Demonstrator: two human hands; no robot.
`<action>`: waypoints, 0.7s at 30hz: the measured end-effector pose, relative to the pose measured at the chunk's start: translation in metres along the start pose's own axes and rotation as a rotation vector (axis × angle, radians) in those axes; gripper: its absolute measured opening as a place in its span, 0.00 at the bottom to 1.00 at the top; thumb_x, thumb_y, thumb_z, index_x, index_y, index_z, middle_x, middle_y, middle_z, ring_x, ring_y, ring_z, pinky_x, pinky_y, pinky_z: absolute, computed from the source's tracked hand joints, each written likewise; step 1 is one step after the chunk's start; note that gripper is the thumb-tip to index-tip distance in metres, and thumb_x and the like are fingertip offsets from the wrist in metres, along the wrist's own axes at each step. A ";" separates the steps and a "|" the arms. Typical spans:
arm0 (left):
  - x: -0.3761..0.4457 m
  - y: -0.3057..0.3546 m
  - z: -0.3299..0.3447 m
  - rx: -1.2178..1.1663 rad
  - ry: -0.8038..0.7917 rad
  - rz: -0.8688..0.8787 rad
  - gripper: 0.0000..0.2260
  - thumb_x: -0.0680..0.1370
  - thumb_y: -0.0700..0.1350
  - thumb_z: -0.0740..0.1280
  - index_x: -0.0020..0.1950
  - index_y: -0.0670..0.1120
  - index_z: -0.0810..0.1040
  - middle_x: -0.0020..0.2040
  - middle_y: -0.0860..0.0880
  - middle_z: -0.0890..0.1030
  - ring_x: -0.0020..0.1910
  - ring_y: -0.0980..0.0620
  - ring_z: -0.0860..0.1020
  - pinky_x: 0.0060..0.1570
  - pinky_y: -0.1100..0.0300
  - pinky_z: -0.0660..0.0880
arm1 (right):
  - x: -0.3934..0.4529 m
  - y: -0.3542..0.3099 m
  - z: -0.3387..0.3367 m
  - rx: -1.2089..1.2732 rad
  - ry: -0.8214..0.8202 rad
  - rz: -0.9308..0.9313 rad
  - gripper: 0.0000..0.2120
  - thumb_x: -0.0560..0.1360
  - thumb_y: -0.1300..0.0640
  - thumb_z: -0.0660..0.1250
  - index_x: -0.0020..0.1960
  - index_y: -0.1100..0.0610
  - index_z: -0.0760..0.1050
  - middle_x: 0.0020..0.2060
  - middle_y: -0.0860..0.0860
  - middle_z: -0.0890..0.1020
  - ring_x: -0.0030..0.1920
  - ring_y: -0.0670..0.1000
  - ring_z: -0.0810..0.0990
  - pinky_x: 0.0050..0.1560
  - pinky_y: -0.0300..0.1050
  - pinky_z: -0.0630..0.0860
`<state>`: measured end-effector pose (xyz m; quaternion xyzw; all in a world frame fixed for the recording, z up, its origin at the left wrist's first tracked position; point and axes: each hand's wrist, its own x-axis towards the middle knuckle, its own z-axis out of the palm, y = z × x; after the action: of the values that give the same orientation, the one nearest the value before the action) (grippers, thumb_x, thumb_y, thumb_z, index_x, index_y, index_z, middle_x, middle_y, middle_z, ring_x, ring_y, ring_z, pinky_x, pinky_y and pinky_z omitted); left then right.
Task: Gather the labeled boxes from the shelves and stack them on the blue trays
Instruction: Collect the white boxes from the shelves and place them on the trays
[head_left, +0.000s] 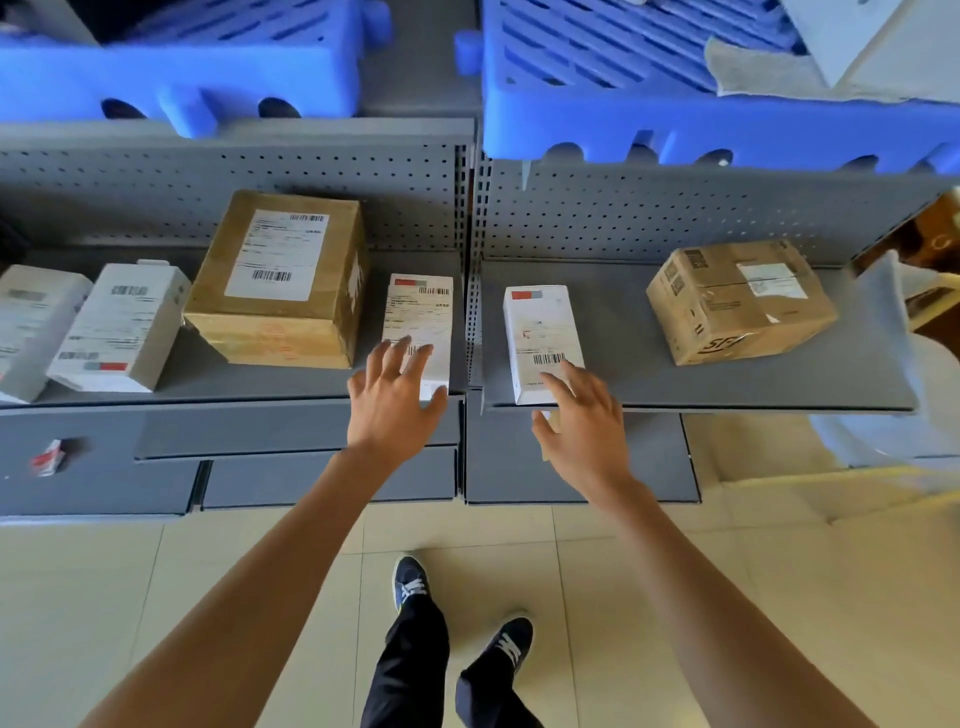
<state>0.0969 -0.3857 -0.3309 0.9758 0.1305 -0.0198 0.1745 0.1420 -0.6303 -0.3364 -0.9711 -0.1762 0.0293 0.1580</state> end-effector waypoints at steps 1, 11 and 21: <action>0.007 -0.001 0.005 0.012 -0.005 -0.007 0.27 0.81 0.59 0.62 0.78 0.54 0.62 0.80 0.49 0.59 0.79 0.45 0.53 0.73 0.37 0.60 | 0.005 0.000 0.005 -0.009 -0.017 0.010 0.25 0.78 0.48 0.65 0.73 0.52 0.70 0.76 0.51 0.66 0.74 0.56 0.63 0.69 0.59 0.67; 0.044 -0.006 0.041 0.050 -0.028 -0.090 0.36 0.78 0.67 0.58 0.82 0.58 0.48 0.83 0.48 0.47 0.81 0.43 0.43 0.73 0.31 0.55 | 0.044 0.003 0.039 -0.104 -0.078 0.070 0.34 0.77 0.38 0.63 0.79 0.47 0.58 0.81 0.54 0.49 0.80 0.58 0.48 0.71 0.66 0.61; 0.029 -0.008 0.056 0.066 0.022 -0.028 0.34 0.75 0.64 0.66 0.78 0.56 0.61 0.81 0.45 0.54 0.80 0.38 0.46 0.63 0.33 0.67 | 0.032 0.003 0.066 -0.026 0.052 0.119 0.31 0.74 0.37 0.68 0.72 0.49 0.69 0.78 0.55 0.58 0.79 0.59 0.54 0.66 0.66 0.70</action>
<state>0.1235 -0.3911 -0.3888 0.9793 0.1452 -0.0160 0.1403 0.1652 -0.6026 -0.4003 -0.9823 -0.1142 0.0111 0.1478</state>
